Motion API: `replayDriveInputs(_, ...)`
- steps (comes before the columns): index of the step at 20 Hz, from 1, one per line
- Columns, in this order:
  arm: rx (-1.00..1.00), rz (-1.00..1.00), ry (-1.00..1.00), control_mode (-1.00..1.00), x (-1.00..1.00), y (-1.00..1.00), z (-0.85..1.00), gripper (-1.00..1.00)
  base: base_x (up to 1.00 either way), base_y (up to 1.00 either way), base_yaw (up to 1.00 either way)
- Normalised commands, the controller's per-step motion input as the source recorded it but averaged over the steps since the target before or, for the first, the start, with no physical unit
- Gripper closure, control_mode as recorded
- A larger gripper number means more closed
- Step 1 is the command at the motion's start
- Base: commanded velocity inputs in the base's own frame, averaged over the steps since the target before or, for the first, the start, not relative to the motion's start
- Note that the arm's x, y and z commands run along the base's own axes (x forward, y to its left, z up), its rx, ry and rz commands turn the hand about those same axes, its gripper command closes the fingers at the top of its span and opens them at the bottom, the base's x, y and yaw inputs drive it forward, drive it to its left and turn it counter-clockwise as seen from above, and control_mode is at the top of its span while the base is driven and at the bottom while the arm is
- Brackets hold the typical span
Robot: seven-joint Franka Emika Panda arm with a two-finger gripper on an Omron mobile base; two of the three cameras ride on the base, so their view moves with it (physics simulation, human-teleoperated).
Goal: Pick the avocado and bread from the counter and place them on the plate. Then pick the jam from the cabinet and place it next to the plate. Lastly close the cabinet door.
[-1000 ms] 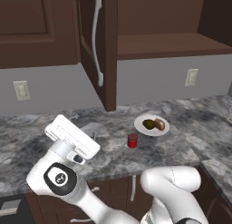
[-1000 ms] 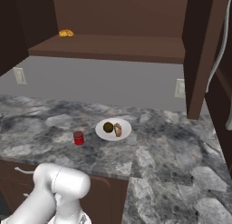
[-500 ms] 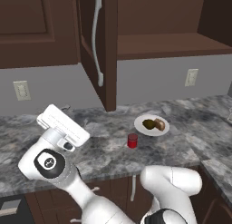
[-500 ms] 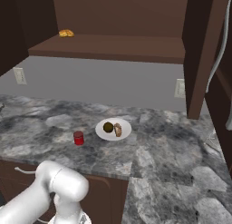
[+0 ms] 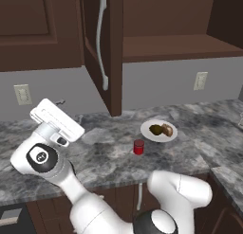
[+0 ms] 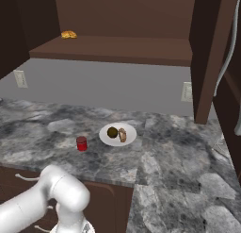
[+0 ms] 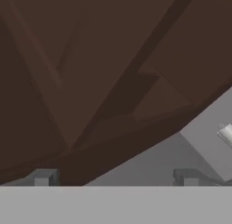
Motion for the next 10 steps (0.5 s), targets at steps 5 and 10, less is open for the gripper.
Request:
replayDriveInputs(5,0.0,0.0,-0.06,-1.0,0.21,0.12,0.21,-1.0,0.0,0.0,0.0)
replayDriveInputs(10,0.0,-0.01,-0.18,-1.0,0.01,0.0,0.31,-1.0,0.0,0.0,0.0)
